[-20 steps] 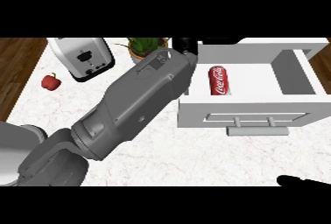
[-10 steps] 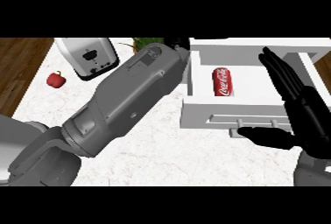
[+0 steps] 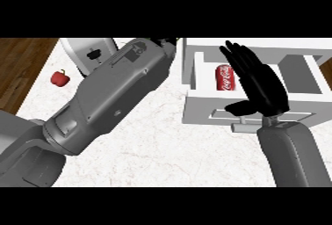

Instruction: Pick up the can, place it into the drawer and close the drawer

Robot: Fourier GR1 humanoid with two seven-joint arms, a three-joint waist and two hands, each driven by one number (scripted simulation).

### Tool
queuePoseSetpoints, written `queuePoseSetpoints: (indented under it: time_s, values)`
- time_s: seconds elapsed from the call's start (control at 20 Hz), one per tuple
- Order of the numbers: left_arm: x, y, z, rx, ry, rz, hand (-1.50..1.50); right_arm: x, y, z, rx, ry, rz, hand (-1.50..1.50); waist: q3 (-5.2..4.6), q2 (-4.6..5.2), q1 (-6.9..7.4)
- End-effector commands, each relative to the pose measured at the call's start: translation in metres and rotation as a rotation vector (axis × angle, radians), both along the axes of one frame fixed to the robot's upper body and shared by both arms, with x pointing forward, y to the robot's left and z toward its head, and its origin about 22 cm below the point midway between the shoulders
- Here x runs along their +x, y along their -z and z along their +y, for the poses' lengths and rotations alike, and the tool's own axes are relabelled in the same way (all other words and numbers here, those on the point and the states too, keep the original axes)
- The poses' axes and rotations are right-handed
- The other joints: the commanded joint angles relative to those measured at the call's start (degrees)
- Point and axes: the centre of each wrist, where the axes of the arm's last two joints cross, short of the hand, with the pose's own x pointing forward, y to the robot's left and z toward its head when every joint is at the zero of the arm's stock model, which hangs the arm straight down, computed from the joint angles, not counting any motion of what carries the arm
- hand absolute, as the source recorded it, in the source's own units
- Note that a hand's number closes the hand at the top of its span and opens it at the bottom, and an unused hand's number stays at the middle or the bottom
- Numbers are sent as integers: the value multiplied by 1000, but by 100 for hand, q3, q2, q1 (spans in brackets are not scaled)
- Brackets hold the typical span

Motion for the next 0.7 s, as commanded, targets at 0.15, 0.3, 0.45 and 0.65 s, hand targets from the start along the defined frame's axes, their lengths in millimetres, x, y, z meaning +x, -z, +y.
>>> queuePoseSetpoints:
  time_s: [0.15, 0.3, 0.45, 0.65]
  values:
    - [0, 5, 33, 11, -26, 26, -150, 44, 35, 15, -85, 56, 9, -150, 3, 1, 1]
    - [-2, -3, 53, -17, -25, 15, -150, 49, 63, 14, -115, 95, 24, -150, 3, 1, 46]
    - [-7, -8, 59, 2, -7, 10, -150, 58, 77, -2, -152, 123, 16, -150, 6, 3, 60]
    - [-1, -7, 84, 17, -47, -7, -150, 68, 85, 8, -163, 156, -26, -150, 6, 42, 3]
